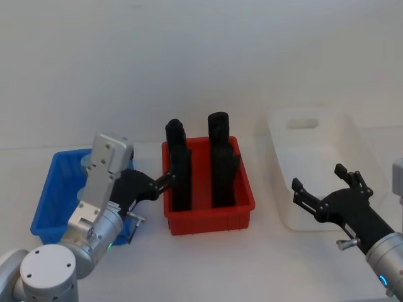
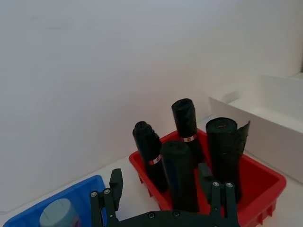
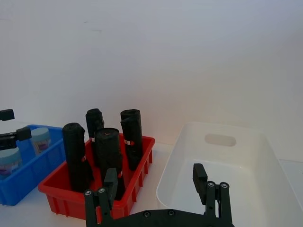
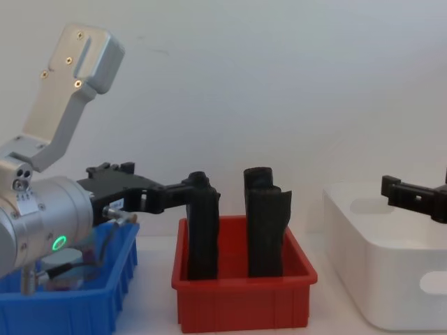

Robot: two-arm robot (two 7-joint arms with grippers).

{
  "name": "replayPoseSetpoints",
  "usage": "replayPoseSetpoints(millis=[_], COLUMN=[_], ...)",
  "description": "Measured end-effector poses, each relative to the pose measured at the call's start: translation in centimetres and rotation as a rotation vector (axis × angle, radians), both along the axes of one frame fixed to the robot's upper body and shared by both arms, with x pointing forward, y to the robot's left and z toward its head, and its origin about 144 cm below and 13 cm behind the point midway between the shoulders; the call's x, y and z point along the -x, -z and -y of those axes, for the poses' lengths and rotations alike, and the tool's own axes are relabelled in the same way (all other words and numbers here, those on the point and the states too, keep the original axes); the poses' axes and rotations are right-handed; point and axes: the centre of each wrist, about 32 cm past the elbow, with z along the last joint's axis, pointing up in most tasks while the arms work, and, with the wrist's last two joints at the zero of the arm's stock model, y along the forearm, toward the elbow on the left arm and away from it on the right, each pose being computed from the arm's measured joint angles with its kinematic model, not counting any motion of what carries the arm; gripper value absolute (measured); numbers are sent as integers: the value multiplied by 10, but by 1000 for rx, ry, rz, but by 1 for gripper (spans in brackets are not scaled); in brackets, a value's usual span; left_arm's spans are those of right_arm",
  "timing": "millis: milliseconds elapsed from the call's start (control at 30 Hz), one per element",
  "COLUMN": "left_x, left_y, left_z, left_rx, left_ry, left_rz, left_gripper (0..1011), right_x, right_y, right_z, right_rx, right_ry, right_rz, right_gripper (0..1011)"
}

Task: Pick the cotton swabs from the blue box and place them into the white box.

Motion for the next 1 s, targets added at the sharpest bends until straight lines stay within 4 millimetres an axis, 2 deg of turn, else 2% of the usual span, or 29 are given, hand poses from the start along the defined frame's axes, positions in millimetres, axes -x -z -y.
replayPoseSetpoints(millis=[467, 1000], left_x=[-22, -29], left_y=[7, 17], left_z=[-30, -56], left_rx=[9, -5], left_ry=[-141, -248], left_rz=[-128, -224], left_gripper=[1004, 1004], right_x=[0, 0], right_y=[0, 0], right_z=[0, 0], right_rx=[0, 0], right_ry=[0, 0], right_rz=[0, 0], right_gripper=[1002, 1002])
